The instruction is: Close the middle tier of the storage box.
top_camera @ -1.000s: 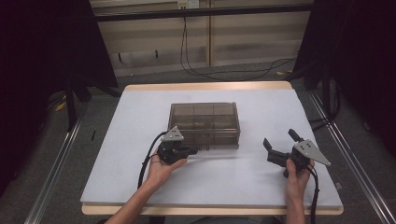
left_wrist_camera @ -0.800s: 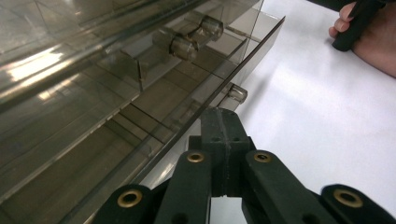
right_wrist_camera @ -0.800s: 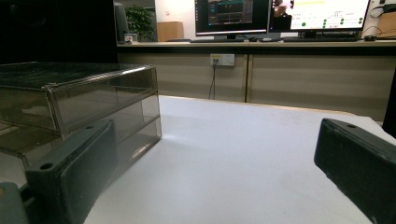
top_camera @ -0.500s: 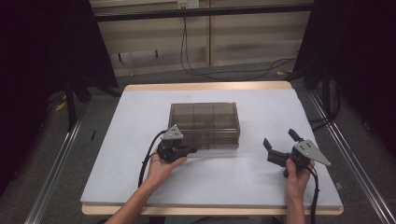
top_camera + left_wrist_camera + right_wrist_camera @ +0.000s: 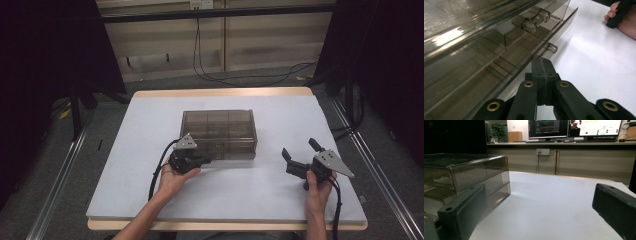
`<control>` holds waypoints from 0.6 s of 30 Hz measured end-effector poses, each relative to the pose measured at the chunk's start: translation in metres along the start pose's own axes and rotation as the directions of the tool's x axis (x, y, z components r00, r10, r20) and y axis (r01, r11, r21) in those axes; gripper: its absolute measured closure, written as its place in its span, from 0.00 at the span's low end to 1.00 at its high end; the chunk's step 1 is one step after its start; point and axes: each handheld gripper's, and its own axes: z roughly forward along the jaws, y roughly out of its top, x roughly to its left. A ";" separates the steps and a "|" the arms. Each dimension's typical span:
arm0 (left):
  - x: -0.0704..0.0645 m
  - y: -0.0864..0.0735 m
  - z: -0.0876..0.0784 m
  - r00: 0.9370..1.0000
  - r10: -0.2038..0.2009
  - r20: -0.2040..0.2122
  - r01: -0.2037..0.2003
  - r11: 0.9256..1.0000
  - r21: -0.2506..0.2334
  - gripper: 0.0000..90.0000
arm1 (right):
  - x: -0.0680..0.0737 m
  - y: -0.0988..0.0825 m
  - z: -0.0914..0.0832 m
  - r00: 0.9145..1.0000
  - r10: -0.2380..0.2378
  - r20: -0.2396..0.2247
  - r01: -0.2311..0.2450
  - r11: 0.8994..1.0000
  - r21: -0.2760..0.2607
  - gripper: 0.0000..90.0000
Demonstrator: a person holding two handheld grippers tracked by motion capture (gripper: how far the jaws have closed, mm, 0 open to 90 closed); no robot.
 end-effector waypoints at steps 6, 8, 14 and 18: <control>0.001 0.000 0.001 1.000 -0.004 -0.003 0.004 1.000 -0.005 1.00 | 0.000 0.000 0.000 1.000 -0.002 -0.002 0.002 1.000 0.001 0.00; 0.002 0.000 0.001 1.000 -0.006 -0.005 0.006 1.000 -0.002 1.00 | 0.000 0.000 0.000 1.000 0.000 -0.001 0.000 1.000 0.000 0.00; 0.003 0.001 0.002 1.000 -0.007 -0.011 0.007 1.000 -0.008 1.00 | 0.000 0.000 0.000 1.000 -0.003 -0.002 0.003 1.000 -0.001 0.00; 0.003 0.003 0.002 1.000 -0.005 -0.014 0.005 1.000 -0.009 1.00 | 0.000 0.000 0.000 1.000 0.000 -0.001 0.000 1.000 0.000 0.00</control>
